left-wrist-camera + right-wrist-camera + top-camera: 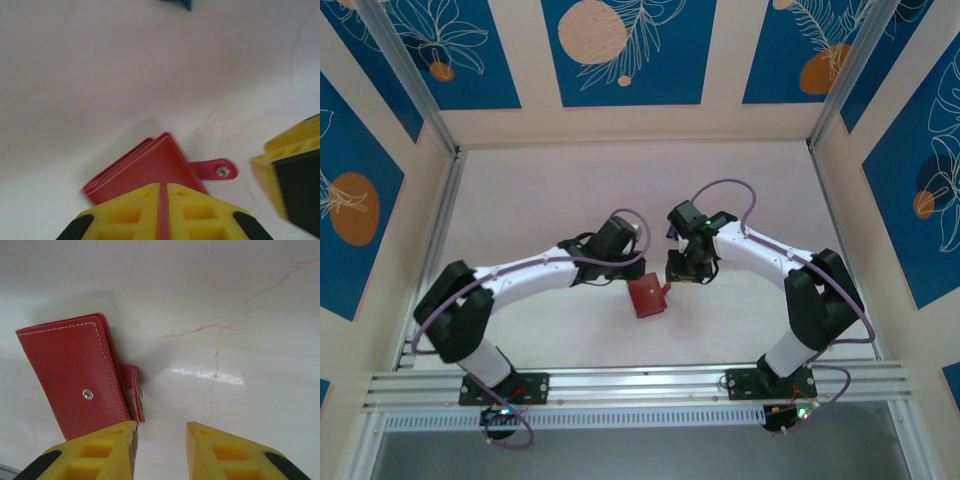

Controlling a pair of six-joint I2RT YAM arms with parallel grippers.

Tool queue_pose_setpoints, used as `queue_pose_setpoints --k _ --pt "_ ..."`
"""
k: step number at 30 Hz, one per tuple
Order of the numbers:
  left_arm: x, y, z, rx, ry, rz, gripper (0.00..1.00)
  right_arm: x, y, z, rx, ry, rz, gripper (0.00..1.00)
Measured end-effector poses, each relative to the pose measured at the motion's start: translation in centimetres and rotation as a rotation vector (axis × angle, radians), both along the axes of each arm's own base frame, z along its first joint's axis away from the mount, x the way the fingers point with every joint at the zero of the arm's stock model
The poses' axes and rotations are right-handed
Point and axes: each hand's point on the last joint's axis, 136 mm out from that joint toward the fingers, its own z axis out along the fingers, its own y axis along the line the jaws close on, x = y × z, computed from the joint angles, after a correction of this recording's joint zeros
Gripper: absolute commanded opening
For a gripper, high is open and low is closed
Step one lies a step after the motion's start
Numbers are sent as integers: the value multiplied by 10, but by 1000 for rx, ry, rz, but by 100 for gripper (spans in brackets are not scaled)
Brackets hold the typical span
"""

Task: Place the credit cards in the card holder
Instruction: Close the button on the card holder.

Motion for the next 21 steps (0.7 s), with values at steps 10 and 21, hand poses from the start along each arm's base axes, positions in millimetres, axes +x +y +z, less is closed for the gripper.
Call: queue_pose_setpoints --k 10,21 --pt "-8 -19 -38 28 82 -53 9 10 21 -2 130 -12 23 26" --pt "-12 -15 -60 53 113 -43 8 -1 14 -23 113 47 19 20"
